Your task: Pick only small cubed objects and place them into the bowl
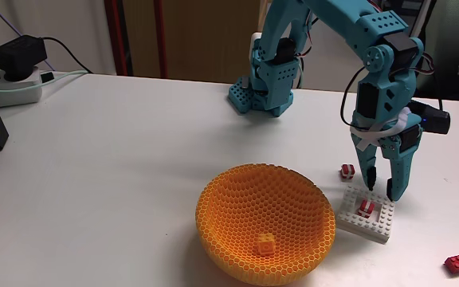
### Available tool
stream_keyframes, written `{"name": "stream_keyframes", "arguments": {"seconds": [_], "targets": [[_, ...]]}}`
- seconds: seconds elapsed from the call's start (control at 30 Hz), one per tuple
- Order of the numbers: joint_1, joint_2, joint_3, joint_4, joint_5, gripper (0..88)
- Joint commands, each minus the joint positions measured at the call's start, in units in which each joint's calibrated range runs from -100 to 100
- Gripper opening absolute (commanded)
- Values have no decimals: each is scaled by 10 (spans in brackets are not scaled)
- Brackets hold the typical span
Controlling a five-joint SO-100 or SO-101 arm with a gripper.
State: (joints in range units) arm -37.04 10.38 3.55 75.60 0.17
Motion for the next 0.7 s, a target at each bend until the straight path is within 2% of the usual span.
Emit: {"name": "stream_keyframes", "arguments": {"seconds": [0.0,0.67], "targets": [[-3,-28,-6,-16,1,188],[-1,10,58,-86,-2,185]]}}
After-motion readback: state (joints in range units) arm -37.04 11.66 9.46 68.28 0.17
